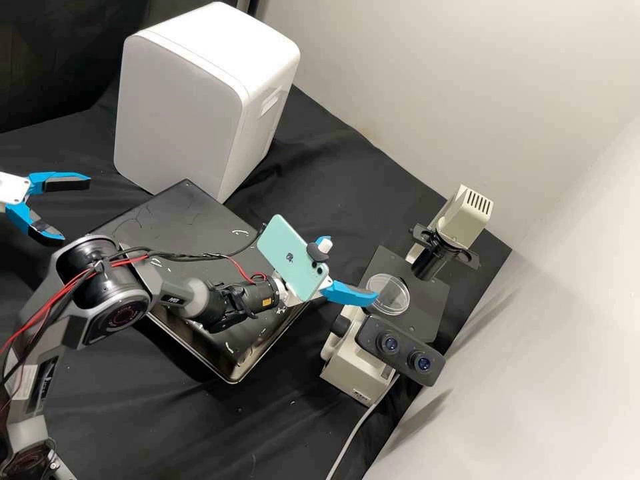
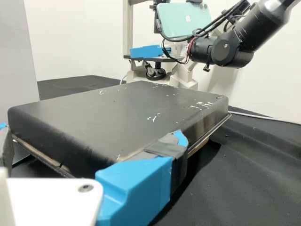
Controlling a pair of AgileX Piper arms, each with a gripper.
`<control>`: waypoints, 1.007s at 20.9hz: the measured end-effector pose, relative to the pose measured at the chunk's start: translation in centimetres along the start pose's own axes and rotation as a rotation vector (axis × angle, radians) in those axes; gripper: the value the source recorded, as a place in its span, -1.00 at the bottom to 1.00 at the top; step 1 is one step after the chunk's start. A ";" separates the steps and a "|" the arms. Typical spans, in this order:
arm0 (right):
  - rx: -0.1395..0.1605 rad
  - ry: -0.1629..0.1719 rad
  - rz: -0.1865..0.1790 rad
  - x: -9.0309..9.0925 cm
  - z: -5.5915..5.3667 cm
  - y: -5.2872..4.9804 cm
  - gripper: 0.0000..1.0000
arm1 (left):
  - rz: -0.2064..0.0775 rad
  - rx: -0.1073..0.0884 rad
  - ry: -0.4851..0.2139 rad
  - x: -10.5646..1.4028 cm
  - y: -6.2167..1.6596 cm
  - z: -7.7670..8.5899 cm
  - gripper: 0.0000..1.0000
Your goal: Place the petri dish on the microscope
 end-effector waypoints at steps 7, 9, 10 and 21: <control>0.012 -0.005 -0.011 0.8 -0.1 -0.1 1.00 | -0.005 -0.003 0.001 0.0 -0.10 0.0 1.00; 0.012 -0.003 -0.019 1.1 -0.2 -0.4 1.00 | -0.005 -0.003 0.001 0.0 -0.10 0.0 1.00; 0.012 -0.003 -0.023 1.1 -0.2 -0.5 1.00 | -0.005 -0.003 0.001 0.0 -0.10 0.0 1.00; 0.010 0.003 -0.045 2.4 -0.4 -1.7 1.00 | -0.005 -0.003 0.001 0.0 -0.10 0.0 1.00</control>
